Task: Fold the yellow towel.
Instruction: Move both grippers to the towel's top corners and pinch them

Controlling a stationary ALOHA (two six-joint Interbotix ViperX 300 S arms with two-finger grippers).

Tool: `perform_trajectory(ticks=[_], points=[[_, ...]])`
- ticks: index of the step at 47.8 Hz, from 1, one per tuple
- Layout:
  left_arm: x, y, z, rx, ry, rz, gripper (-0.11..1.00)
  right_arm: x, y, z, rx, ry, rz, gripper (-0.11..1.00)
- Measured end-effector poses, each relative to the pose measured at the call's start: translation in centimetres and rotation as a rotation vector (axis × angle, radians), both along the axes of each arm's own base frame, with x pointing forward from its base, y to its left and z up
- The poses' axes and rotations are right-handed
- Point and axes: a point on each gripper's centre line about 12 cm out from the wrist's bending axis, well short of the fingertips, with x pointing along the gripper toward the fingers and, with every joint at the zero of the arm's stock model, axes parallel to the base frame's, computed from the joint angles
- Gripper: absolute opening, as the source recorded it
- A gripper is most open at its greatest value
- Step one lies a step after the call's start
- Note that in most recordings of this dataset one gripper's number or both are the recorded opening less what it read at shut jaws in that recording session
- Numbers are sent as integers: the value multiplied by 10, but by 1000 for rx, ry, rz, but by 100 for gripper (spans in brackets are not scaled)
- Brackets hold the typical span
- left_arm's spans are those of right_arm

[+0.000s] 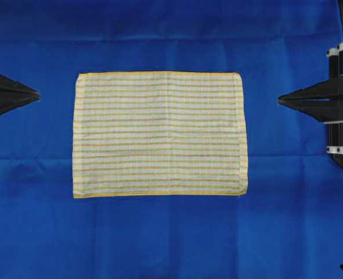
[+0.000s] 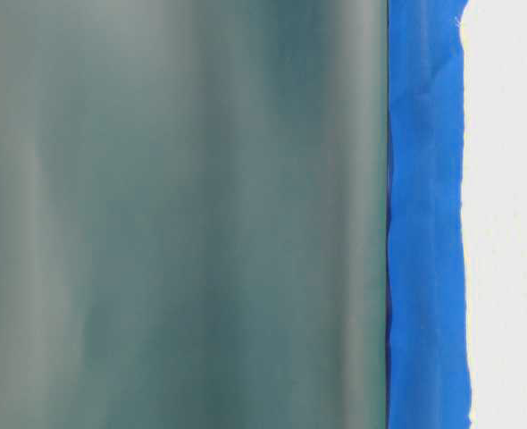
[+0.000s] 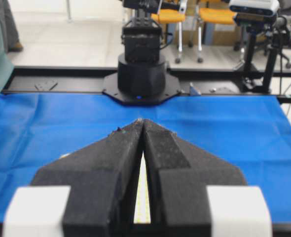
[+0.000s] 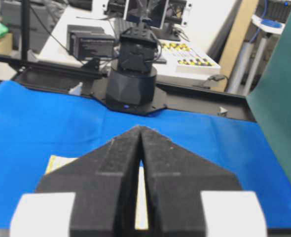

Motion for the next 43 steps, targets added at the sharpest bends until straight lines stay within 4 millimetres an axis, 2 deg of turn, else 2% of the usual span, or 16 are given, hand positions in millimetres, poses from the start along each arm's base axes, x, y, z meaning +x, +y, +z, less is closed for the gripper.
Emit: perform_trajectory(ticks=[5,14,24,29,31,34,39,43], points=[[1,2,-3,2,19,11,0,2,-4,-3,11,23,-21,0],[6,11,-10,-5,55,59,0,12,-33,-18,81,162,-160,0],[20,31,-35,-18,171,147,0,19,-64,-47,189,295,-303,0],[26,42,-49,-28,232,188,4,25,-73,-63,223,357,-340,1],[29,47,-56,-33,262,208,11,28,-77,-69,234,381,-352,3],[33,55,-68,-44,315,237,29,32,-82,-78,251,419,-374,16],[37,63,-83,-54,366,267,61,39,-92,-93,278,481,-407,48],[41,69,-94,-61,399,284,82,44,-100,-106,293,532,-431,73]])
